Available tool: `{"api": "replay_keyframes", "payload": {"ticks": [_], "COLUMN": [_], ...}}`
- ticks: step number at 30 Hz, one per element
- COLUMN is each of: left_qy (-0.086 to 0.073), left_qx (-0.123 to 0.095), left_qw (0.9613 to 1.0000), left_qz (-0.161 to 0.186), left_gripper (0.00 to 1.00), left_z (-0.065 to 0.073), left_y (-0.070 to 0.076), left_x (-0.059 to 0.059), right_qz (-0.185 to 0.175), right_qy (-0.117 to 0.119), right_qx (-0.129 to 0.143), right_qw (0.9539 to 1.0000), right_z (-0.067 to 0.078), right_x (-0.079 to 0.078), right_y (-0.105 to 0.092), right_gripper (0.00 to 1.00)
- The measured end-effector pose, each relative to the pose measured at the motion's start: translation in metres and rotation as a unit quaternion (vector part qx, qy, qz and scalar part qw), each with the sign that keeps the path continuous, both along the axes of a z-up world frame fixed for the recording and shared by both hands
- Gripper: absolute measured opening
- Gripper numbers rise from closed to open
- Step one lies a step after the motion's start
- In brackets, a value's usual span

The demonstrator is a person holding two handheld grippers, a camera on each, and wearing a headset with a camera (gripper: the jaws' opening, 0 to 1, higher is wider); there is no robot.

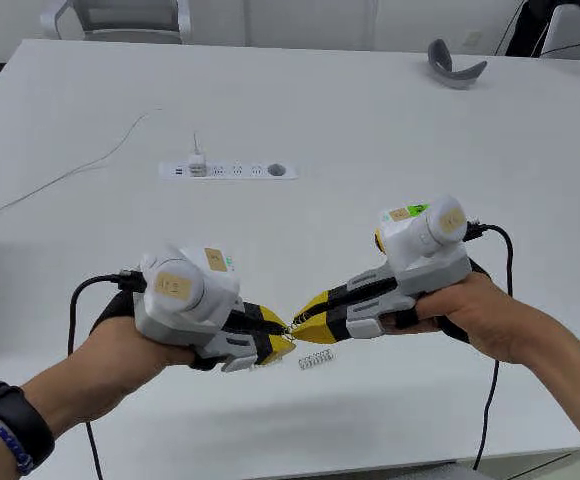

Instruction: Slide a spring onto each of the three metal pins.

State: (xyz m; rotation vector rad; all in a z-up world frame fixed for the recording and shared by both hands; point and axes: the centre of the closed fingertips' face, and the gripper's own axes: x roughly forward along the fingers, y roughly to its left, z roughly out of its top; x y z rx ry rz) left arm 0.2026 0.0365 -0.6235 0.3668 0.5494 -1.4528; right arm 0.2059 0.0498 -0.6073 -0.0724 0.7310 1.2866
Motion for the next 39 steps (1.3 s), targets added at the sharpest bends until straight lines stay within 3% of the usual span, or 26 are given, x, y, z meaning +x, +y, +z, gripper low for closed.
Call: {"api": "replay_keyframes", "payload": {"ticks": [5,9,11,14,16,30,39], "left_qy": [0.005,0.009,0.005,0.013,0.007,0.016,0.016], "left_qx": [-0.004,-0.004,0.0,-0.005,-0.009,-0.013,-0.001], "left_qw": [1.0,0.9999,1.0,0.9999,0.9999,0.9984,0.9928], "left_qz": [0.004,0.004,0.002,0.008,0.009,0.053,0.118], "left_gripper": [0.1,0.1,0.1,0.1,0.1,0.15,0.25], "left_z": [0.0,-0.003,-0.005,-0.007,-0.008,-0.023,-0.038], "left_y": [0.003,0.008,0.012,0.019,0.024,0.05,0.082], "left_x": [-0.004,-0.008,-0.011,-0.013,-0.014,-0.012,0.005], "right_qz": [0.041,0.082,0.094,0.106,0.112,0.099,0.062], "right_qy": [-0.017,-0.032,-0.03,-0.03,-0.032,-0.03,-0.021], "right_qx": [-0.02,-0.04,-0.044,-0.045,-0.047,-0.052,-0.063], "right_qw": [0.9988,0.9954,0.9942,0.9929,0.9921,0.9933,0.9958], "right_z": [-0.002,-0.009,-0.011,-0.013,-0.014,-0.028,-0.042], "right_x": [-0.004,-0.011,-0.013,-0.016,-0.017,-0.019,-0.015], "right_y": [0.008,0.017,0.021,0.026,0.03,0.042,0.037], "right_gripper": [0.13,0.13,0.13,0.13,0.12,0.12,0.12]}}
